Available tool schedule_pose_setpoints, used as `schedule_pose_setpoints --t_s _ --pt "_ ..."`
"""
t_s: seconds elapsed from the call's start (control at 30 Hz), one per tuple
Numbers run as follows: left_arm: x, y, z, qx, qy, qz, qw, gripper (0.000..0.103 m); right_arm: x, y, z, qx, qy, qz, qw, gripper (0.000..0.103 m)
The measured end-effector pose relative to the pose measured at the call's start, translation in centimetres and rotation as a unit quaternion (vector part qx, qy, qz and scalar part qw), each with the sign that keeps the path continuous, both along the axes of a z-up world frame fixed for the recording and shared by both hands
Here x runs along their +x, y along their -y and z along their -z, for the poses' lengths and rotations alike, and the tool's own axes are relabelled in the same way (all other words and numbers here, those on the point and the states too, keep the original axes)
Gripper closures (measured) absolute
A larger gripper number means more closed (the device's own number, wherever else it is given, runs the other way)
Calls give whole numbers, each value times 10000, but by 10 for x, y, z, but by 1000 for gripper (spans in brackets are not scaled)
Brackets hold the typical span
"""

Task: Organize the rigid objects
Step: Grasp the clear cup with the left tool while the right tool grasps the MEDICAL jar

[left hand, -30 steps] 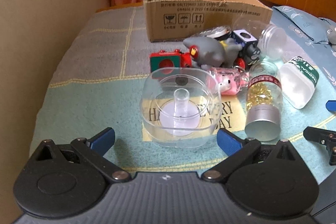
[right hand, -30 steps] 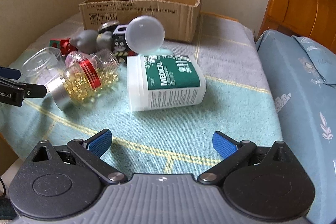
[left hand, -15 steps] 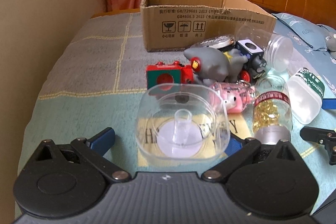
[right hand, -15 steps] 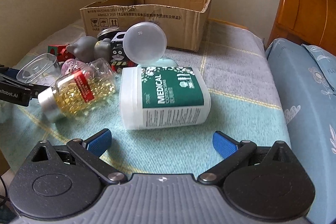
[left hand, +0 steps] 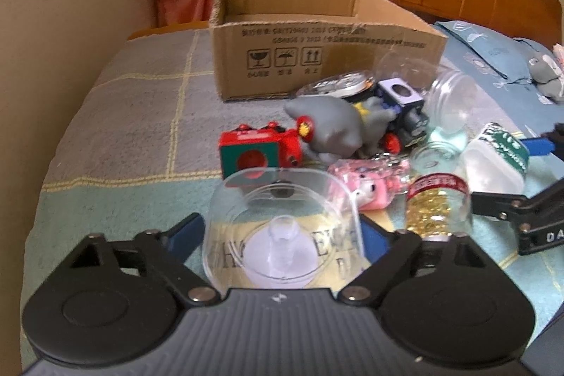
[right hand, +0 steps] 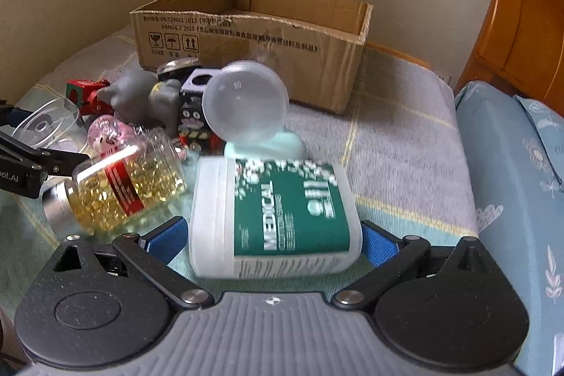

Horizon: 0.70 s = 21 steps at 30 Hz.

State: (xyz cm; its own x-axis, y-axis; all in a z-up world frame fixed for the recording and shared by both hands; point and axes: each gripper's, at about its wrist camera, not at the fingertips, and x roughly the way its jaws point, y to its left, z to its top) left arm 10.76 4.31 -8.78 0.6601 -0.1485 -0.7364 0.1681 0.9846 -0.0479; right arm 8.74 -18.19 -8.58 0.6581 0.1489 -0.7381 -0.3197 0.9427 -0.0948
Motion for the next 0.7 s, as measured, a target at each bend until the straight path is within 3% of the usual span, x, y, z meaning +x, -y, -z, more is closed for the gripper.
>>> schedule_pose_setpoints --t_s 0.17,0.27,0.7 --pt "0 5 -2 189 -51 182 9996 29 6 -4 -3 -112 -97 -69 9999 4" --pt "1 6 -3 243 -119 253 9993 29 8 -3 -4 -123 -209 -46 9997 13" --pt "-13 4 -27 339 -155 422 9984 30 1 17 -23 156 -295 -25 9994 16"
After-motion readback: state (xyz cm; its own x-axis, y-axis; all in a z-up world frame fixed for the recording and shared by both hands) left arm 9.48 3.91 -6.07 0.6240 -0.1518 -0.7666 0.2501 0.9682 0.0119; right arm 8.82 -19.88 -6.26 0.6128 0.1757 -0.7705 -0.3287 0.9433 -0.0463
